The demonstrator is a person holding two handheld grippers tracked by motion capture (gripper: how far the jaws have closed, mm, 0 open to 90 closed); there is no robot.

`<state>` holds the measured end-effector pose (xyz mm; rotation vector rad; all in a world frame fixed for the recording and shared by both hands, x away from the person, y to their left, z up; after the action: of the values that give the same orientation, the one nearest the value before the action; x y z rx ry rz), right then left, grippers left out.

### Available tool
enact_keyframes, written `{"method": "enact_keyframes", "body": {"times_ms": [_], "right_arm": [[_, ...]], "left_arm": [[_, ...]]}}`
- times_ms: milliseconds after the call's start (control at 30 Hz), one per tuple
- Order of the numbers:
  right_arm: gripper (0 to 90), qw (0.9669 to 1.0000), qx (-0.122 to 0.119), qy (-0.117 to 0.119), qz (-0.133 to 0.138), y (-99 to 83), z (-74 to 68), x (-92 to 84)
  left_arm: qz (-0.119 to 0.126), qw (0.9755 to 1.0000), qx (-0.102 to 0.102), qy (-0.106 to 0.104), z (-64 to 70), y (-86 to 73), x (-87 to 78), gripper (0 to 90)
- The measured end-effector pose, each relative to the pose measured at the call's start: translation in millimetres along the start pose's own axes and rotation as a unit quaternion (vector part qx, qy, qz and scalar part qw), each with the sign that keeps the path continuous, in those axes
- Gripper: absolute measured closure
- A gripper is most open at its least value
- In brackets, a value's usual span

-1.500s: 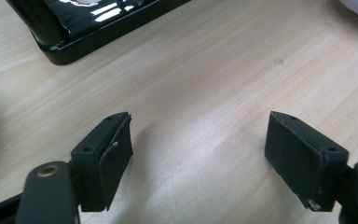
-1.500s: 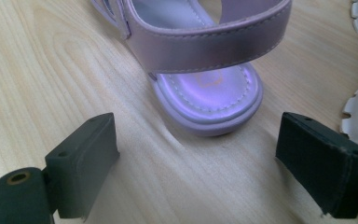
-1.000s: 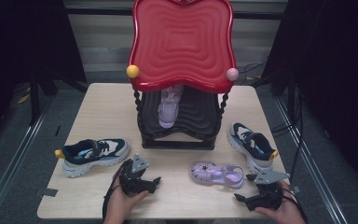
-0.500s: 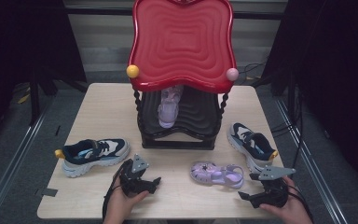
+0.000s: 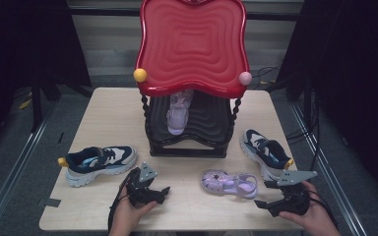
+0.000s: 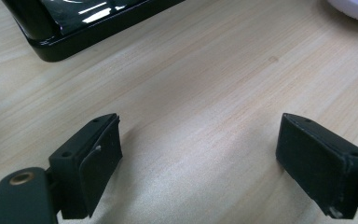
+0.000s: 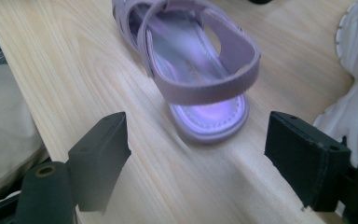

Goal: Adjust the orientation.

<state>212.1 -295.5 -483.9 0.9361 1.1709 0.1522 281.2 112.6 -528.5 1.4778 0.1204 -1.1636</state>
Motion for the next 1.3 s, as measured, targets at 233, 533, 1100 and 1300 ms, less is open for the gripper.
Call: {"method": "enact_keyframes", "body": {"times_ms": [233,533,1100,1300], "right_arm": [[24.1,0.9999,-0.01,-0.001,0.011,15.6,3.0,-3.0],[29.0,0.9996,-0.026,-0.003,0.011,34.6,10.7,3.3],[58.2,0.9998,-0.019,-0.004,-0.01,43.2,30.6,35.8],[67.9,0.9997,-0.019,-0.009,-0.015,42.7,30.2,35.3]], "left_arm": [[0.0,1.0,0.0,0.0,0.0,0.0,0.0,13.6],[0.0,1.0,0.0,0.0,0.0,0.0,0.0,13.5],[-0.002,1.0,0.0,0.0,0.1,-0.1,-0.1,13.3],[-0.002,1.0,-0.001,-0.002,0.2,0.2,0.4,13.0]]}}
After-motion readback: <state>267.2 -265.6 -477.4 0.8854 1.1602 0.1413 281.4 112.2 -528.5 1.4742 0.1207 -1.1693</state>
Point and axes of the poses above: each handheld gripper's, and its own axes: x roughly forward along the jaws, y roughly out of its top, z roughly to its right, the point moved 3 cm from there along x, roughly forward along the jaws, and after that the axes turned 14 degrees about -x, right-handed, at the moved point
